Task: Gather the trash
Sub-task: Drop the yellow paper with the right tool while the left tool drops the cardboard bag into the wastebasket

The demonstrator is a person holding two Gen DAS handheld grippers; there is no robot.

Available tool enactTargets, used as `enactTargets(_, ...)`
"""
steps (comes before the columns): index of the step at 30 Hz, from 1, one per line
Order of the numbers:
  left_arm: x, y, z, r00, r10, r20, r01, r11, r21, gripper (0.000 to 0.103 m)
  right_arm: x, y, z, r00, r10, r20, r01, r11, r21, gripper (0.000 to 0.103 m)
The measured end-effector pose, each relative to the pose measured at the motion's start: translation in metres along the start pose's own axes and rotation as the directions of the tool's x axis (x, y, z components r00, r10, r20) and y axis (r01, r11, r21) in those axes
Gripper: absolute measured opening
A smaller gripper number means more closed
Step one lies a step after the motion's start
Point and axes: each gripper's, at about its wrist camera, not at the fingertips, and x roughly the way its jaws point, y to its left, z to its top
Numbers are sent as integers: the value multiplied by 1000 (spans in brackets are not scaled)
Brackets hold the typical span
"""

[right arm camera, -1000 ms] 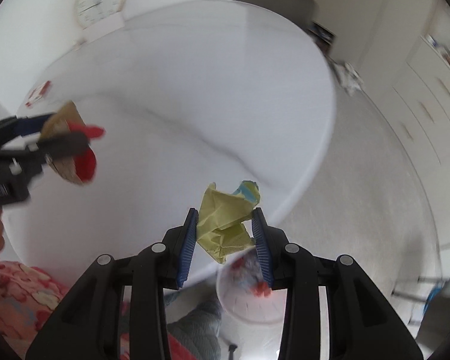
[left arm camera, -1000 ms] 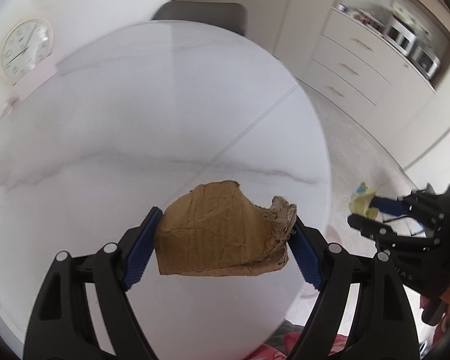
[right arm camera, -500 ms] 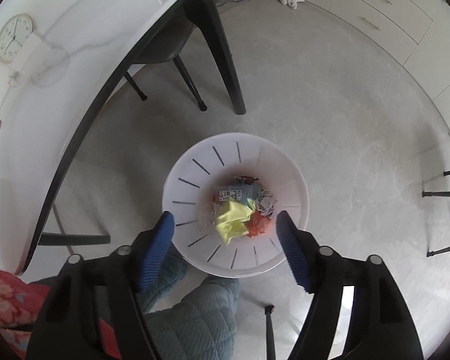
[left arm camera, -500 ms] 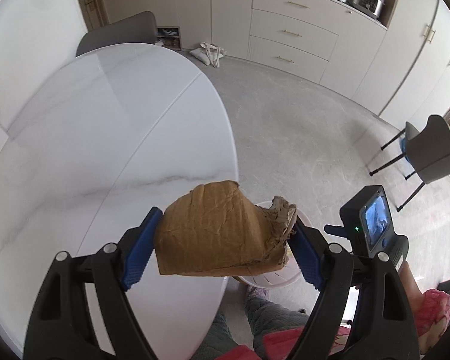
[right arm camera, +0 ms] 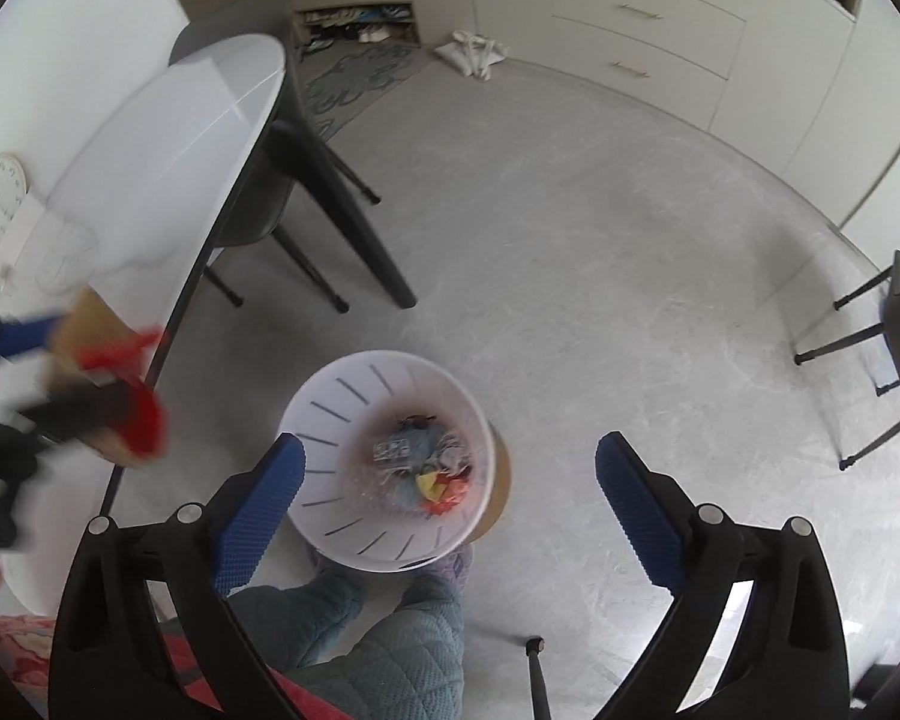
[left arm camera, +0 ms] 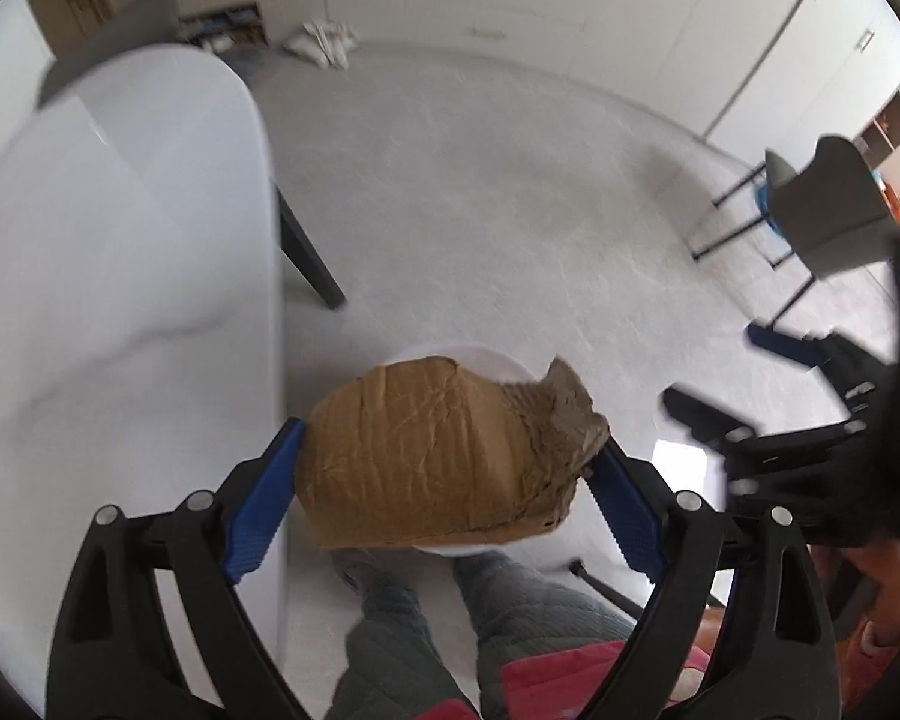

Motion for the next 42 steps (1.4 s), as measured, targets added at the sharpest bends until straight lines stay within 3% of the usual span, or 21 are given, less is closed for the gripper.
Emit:
enactTargets(6, 52, -16, -10, 991, -29, -127, 26, 999, -24, 88, -11, -26, 0, 1000, -17, 4, 16, 1000, 27, 97)
enactTargets(20, 42, -1, -10, 996, -28, -83, 22, 997, -77, 88, 4, -19, 3, 999, 26, -27, -25, 999, 41, 97)
enactTargets(26, 65, -3, -13, 985, -115, -126, 105, 991, -86, 88, 3, -22, -3, 1000, 25, -17, -24, 998, 52, 97)
enactTargets(34, 115, -13, -10, 973, -98, -210, 89, 995, -52, 88, 5, -43, -10, 1000, 8, -20, -6, 997, 78, 97)
enactTargets(36, 121, -14, -8, 971, -101, -219, 91, 994, -52, 95, 5, -48, -12, 1000, 6, -22, -4, 996, 88, 97)
enactTargets(42, 120, -30, -2, 974, -78, -211, 78, 997, -9, 95, 10, -61, -18, 999, 2, -40, 2, 993, 117, 97)
